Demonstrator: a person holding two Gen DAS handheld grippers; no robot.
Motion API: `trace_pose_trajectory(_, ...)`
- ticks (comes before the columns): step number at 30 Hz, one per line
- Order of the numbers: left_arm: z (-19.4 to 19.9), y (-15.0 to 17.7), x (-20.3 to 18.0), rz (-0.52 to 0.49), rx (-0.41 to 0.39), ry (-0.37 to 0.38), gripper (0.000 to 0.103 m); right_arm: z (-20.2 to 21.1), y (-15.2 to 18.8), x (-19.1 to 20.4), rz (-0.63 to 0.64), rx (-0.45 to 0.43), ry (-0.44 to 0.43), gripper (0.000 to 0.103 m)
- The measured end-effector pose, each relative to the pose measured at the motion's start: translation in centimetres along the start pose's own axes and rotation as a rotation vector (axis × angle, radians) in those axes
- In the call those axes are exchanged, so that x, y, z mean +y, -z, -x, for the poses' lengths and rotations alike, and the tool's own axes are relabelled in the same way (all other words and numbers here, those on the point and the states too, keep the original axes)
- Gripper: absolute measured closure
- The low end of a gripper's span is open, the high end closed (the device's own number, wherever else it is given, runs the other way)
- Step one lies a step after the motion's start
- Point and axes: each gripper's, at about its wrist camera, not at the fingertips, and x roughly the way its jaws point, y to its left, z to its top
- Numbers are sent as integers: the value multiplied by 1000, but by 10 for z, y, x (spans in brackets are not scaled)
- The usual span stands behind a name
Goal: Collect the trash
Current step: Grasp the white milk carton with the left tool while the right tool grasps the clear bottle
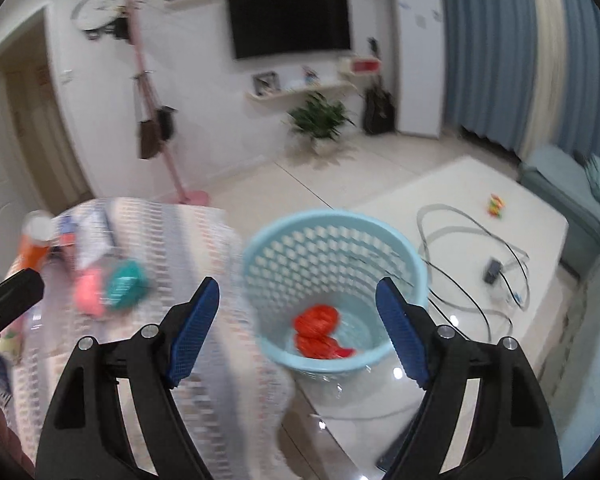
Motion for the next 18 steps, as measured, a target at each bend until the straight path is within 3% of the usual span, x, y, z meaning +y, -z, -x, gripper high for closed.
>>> trace_pose_trajectory(6, 56, 5, 45, 72, -66, -117, 28, 27, 3, 66, 115, -61, -112, 26)
trace_pose_trajectory(9, 81, 9, 73, 108, -71, -271, 22, 35, 8, 97, 166, -72, -157, 26)
trace_pose_trajectory(13, 107, 22, 117, 191, -66, -389, 17, 37, 13, 134, 214, -60, -221, 26)
trace_pose_trajectory(18, 125, 45, 166, 299, -42, -463, 17, 28, 21, 175, 249, -34, -282, 26)
